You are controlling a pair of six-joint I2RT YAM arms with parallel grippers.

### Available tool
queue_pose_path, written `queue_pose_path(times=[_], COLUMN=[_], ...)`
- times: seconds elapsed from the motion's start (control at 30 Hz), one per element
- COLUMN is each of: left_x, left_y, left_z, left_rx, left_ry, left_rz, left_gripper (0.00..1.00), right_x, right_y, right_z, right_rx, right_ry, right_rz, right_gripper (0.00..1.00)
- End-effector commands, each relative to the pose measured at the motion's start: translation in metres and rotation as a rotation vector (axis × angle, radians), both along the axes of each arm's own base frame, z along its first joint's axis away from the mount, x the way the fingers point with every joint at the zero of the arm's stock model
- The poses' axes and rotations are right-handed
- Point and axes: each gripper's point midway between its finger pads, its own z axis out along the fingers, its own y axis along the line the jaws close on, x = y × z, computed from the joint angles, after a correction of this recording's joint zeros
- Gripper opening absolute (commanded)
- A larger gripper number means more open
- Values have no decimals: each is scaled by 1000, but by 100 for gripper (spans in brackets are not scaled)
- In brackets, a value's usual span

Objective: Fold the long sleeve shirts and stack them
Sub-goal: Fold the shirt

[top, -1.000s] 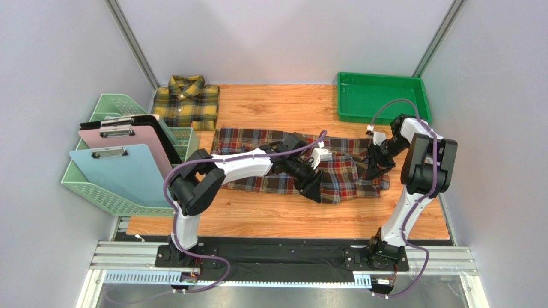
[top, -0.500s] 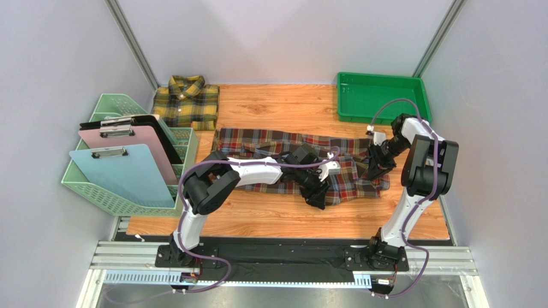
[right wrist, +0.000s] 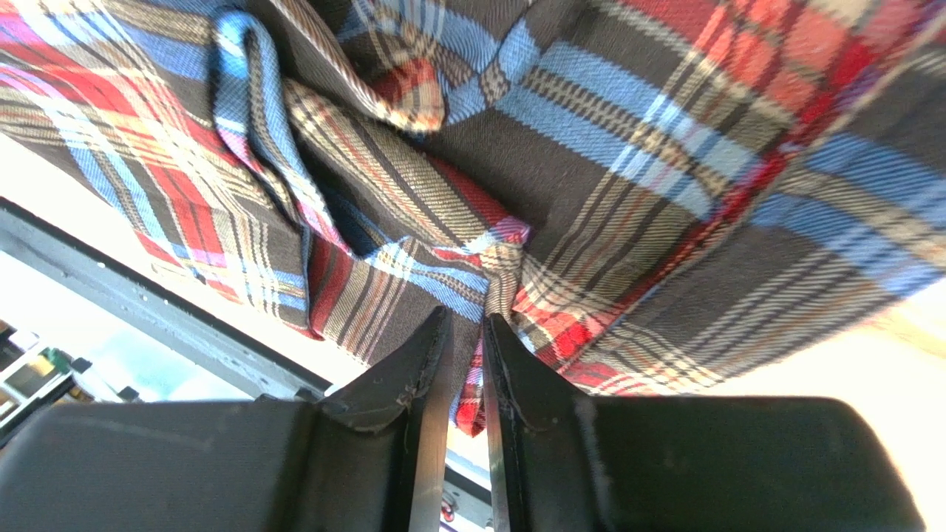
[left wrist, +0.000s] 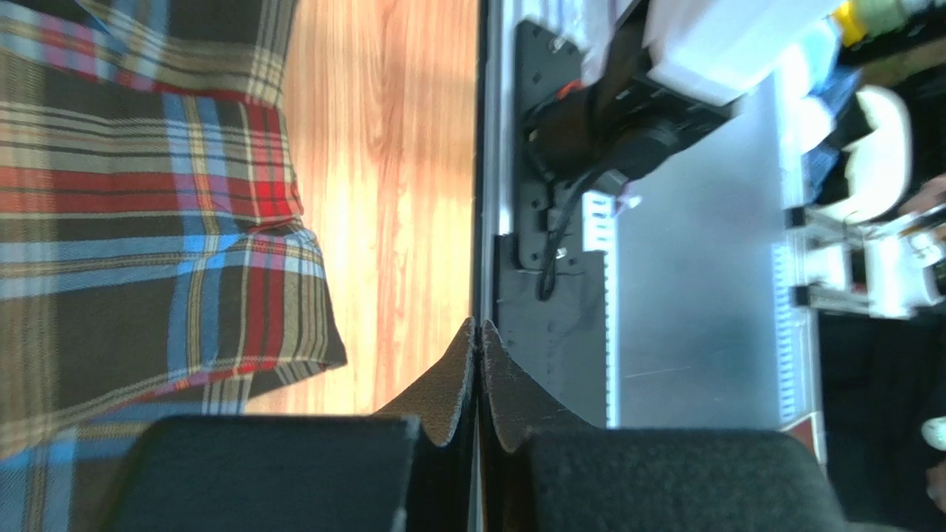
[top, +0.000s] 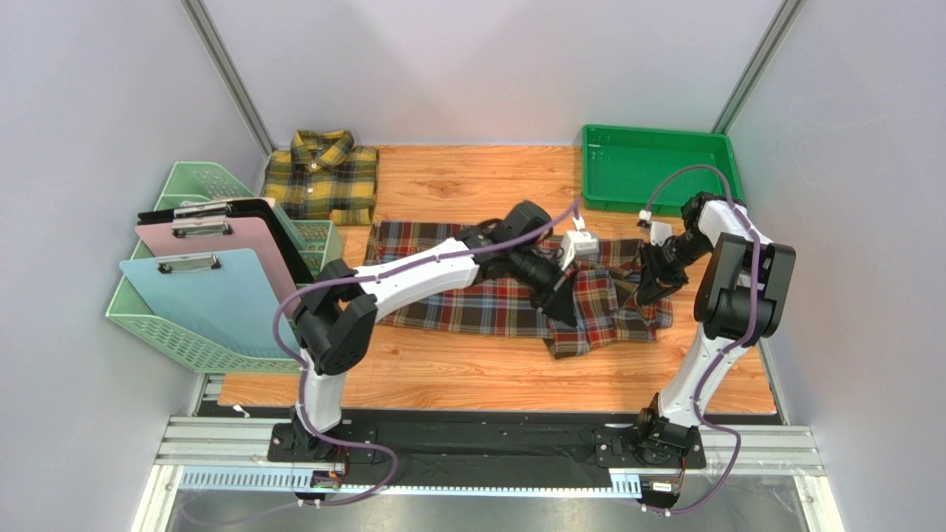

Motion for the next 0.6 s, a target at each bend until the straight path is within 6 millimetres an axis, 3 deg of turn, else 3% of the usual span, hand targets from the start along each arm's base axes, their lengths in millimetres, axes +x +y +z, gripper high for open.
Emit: queue_pose_path(times=[0.0, 0.03, 0.07, 0.13, 0.3, 0.4, 0.57], left_x=[15, 11, 10, 5, 20, 18, 17], left_y=[27, 33, 35, 32, 17, 8, 1], left_z=[14, -2, -6, -22, -58, -74, -110], left_rx=[27, 51, 52, 54, 99, 126, 192], left_ry=[96, 101, 83, 58, -10, 0, -12], left_rz=[58, 59, 68, 78, 162, 173, 248], left_gripper=[18, 26, 40, 49, 59, 66, 68], right_x=[13, 10, 10, 6, 0, -7, -16], right_y=[-1, 1, 1, 3, 12, 19, 26], right_z=[21, 22, 22, 23, 36, 39, 34], right_rx=[2, 8, 11, 18, 57, 85, 103], right_ry=[-70, -61, -59, -46, -48, -30, 0], right_rz=[-15, -15, -16, -16, -36, -51, -49], right_gripper=[22, 22, 22, 22, 22, 22, 22])
